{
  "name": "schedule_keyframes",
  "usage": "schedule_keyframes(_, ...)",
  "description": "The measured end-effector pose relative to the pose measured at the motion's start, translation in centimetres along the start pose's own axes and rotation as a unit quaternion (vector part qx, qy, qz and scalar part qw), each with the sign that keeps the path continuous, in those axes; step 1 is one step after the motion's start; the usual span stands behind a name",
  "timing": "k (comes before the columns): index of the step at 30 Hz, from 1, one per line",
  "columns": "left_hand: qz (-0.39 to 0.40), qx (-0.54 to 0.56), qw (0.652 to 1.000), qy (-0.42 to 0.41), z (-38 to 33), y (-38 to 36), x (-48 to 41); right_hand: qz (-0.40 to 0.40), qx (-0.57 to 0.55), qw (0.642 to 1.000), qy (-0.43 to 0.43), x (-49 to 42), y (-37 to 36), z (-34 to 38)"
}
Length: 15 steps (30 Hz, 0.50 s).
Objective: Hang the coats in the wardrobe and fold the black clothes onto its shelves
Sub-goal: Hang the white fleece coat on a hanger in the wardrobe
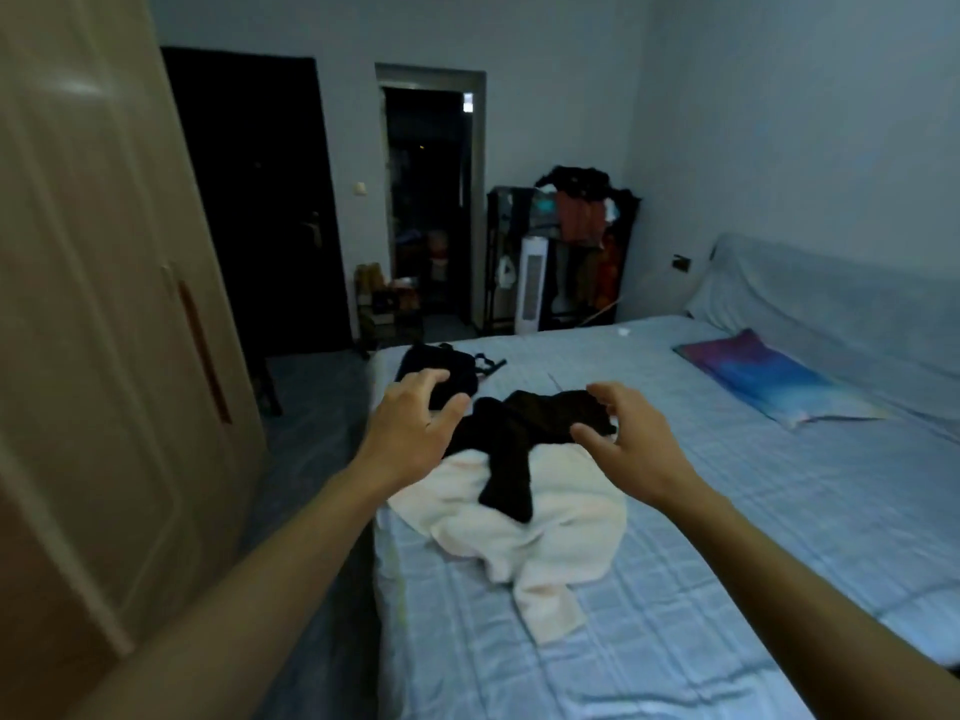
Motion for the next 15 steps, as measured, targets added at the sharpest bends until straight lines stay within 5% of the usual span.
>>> schedule_keyframes(15, 0.111, 0.083, 0.987, 0.077, 7.4, -21.4, -12.5, 0.047, 0.074, 0.991, -0.105, -11.7, -5.4, -20.4)
Point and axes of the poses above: each hand's wrist, its own x-axis away from the middle knuckle, its own y-axis out of the back of the hand, z = x × y, the point moved 7 cm from there along -x, towards the middle knuckle, and after that the axes turned 4 degrees about -x, right-handed, at the moved point
